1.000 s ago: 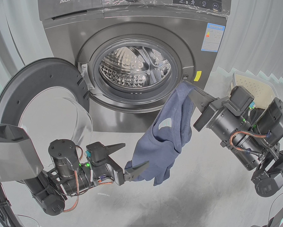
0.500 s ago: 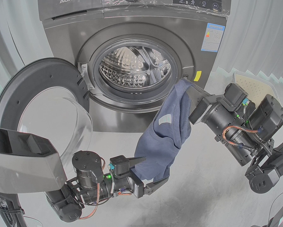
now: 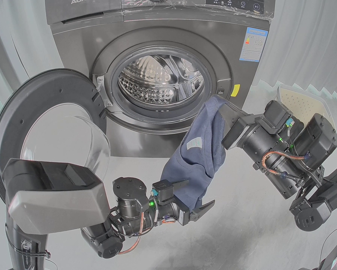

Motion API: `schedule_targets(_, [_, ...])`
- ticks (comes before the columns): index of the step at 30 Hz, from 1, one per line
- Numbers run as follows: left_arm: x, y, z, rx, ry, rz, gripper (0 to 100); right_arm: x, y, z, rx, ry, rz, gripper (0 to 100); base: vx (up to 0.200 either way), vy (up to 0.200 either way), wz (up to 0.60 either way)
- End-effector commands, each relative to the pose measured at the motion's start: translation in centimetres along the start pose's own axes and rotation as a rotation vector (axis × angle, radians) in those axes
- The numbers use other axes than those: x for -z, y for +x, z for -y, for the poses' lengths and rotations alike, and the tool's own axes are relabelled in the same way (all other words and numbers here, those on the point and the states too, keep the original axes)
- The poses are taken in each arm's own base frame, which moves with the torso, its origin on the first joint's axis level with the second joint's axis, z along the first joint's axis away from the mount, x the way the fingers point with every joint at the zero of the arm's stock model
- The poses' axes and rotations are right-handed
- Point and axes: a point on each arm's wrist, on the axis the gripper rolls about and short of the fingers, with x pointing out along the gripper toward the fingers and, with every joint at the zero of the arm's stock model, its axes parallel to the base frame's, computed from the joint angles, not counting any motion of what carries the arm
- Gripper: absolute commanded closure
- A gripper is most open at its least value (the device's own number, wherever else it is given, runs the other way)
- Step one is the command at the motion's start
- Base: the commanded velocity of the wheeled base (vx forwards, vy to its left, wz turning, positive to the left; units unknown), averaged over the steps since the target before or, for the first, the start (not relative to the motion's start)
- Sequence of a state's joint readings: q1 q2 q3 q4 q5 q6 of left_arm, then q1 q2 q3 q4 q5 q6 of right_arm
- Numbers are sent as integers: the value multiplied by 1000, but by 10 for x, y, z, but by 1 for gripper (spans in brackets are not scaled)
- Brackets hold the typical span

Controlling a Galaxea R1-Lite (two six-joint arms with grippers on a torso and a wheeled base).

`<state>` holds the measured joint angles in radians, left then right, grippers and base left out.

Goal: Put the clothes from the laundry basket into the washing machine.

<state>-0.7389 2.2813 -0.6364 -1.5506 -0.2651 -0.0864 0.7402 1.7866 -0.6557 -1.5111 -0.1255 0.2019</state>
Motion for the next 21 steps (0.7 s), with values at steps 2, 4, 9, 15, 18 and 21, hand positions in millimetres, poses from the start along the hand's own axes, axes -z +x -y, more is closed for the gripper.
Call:
schedule_targets(2, [15,24,-8,-36,1,16,0,1,0,-1,-3,3,-1,100,0,0,0])
schedule_targets(4, [16,29,-11,-48,4,26,0,1,0,-2,-4,3,-3,100,0,0,0])
schedule_targets(9, [18,40,-18,-99,9,58,0,1,0,-2,-4,3,-1,100,0,0,0])
schedule_targets(15, [13,39,-25,-144,10,75,0,1,0,-2,-4,3,-3,100,0,0,0])
schedule_targets(18, [13,36,-30,-159,11,71,0,2,-1,-2,-4,3,-4,100,0,0,0])
schedule_targets(21, [10,30,-34,-172,9,69,0,2,-1,-1,-3,2,-7,100,0,0,0])
